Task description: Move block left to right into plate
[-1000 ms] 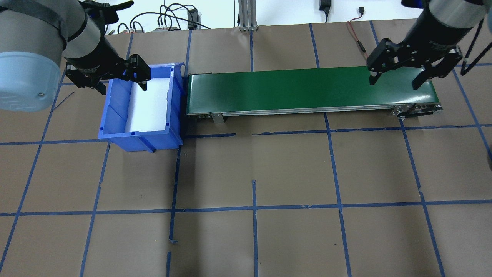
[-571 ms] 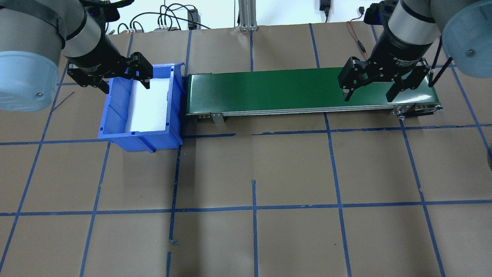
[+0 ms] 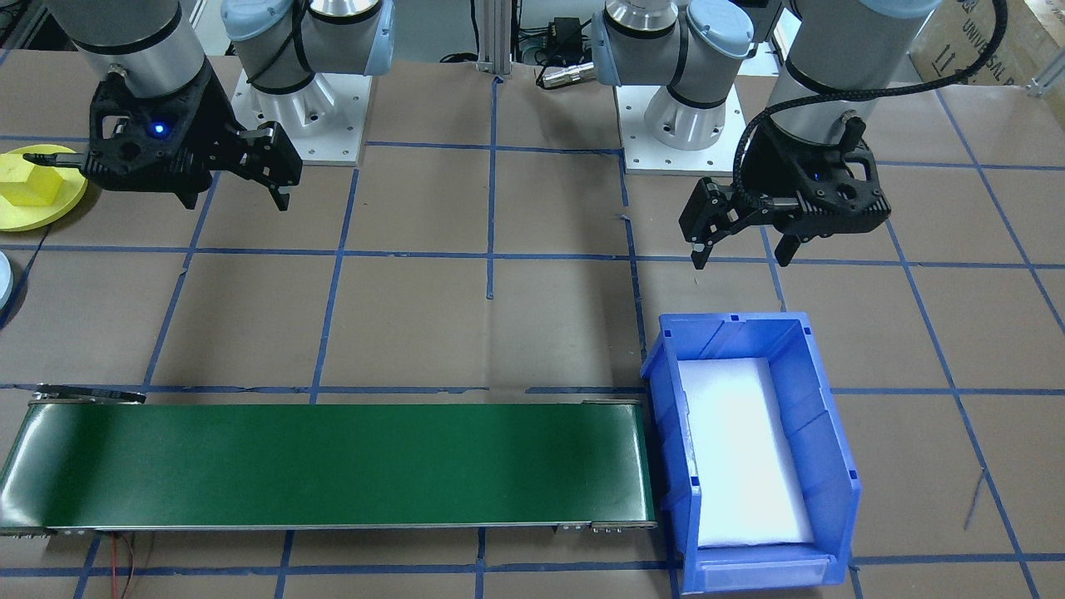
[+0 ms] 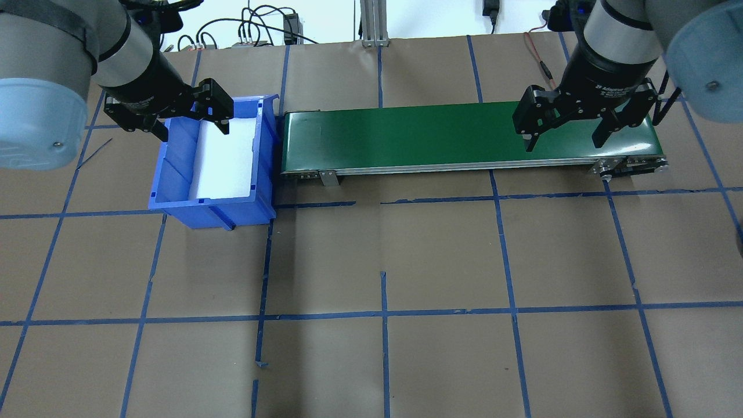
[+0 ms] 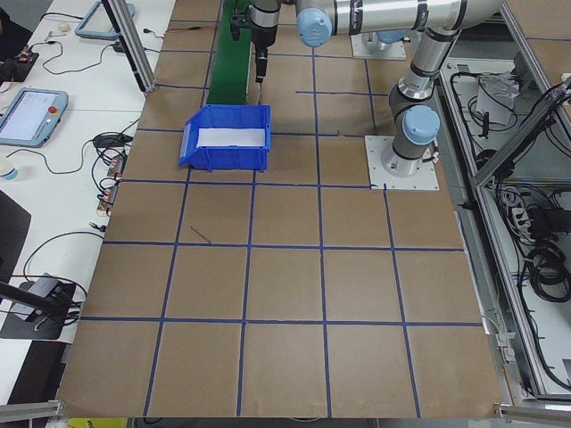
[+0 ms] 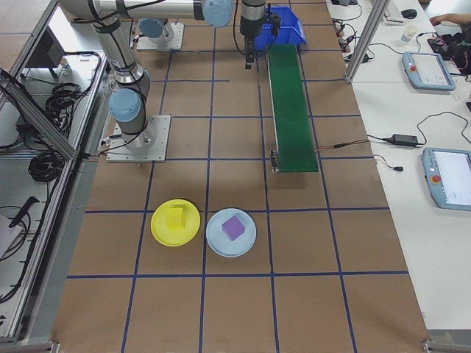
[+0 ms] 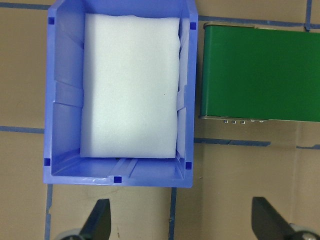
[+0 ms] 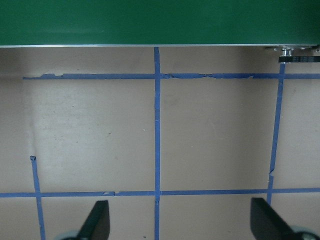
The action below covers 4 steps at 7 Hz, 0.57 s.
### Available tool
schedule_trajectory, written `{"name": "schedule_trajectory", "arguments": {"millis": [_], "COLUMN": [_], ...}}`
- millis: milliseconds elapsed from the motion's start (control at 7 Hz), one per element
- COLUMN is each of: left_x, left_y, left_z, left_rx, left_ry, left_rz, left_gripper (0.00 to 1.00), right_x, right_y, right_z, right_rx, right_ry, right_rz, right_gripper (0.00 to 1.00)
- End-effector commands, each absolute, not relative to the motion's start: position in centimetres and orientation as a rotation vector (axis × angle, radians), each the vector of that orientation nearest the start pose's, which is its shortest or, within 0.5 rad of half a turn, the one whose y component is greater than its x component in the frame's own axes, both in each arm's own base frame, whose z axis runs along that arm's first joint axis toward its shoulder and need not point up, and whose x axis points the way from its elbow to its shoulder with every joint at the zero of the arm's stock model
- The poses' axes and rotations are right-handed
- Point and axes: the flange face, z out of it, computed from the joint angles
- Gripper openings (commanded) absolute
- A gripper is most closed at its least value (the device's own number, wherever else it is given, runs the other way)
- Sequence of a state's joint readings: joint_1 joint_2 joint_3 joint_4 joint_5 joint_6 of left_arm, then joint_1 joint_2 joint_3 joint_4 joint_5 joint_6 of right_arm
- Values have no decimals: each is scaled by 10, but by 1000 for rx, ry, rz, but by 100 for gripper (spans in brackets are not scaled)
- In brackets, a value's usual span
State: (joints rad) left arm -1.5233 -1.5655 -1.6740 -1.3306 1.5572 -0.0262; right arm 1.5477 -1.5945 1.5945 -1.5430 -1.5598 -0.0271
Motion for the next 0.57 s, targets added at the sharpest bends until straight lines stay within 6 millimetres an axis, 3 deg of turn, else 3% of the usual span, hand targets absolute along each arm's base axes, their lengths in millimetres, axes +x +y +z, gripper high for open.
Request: {"name": "schedule_trajectory", "arguments": {"millis": [0,429], "left_x": [-110,-110], "left_y": [-506,-506], "left_z": [460,456], "left_rx": [-114,-115], "left_ry": [3143,3142], "left_rz": [-213,-201], "left_gripper": [100,100], "right_x": [123,123], "right_y": [-483,-482], "right_z": [487,484], "right_rx": [3,1], "right_ry": [3110,3119], "right_rz": [39,49], "right_gripper": [100,100]}}
